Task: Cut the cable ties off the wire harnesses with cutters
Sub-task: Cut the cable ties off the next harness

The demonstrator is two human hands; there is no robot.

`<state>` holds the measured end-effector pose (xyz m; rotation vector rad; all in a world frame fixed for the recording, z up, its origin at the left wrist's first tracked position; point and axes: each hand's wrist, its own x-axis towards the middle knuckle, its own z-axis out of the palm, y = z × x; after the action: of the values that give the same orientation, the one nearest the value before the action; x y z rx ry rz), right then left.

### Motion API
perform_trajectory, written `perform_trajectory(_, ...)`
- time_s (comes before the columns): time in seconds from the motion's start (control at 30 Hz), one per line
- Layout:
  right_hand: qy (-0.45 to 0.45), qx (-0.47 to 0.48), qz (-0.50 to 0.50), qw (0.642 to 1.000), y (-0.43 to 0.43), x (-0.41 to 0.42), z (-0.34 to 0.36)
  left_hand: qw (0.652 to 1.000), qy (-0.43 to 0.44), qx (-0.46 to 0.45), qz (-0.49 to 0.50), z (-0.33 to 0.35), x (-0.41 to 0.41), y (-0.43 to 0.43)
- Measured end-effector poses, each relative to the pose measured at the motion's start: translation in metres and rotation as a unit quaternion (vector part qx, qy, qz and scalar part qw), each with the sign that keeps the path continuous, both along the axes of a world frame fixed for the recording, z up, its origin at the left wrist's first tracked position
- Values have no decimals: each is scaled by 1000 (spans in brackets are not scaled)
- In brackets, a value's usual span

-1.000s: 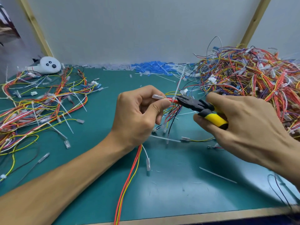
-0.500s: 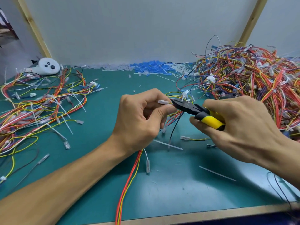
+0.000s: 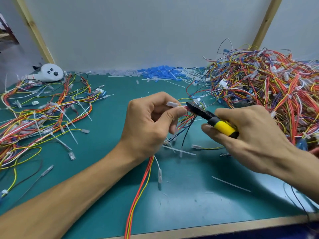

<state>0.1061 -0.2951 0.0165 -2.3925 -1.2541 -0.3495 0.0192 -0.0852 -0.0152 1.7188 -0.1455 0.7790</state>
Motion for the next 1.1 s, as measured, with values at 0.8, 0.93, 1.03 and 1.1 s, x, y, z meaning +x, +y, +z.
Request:
perform_trajectory(0.8,25,45,20,999,-6,12,-2,892,251,-375,-22,21,8,43)
perform_trajectory(0.93,4,-21,15,1000,-1,13,-3,870,206,-434,-111,30,4,39)
perform_trajectory(1.03,-15,-50,20,998,-3,12,-7,872,172,-442,-121,32,2,32)
perform_trajectory(1.1,-87,-87,37,992,-3,8,-10,878,161,-432,-131,32,1,29)
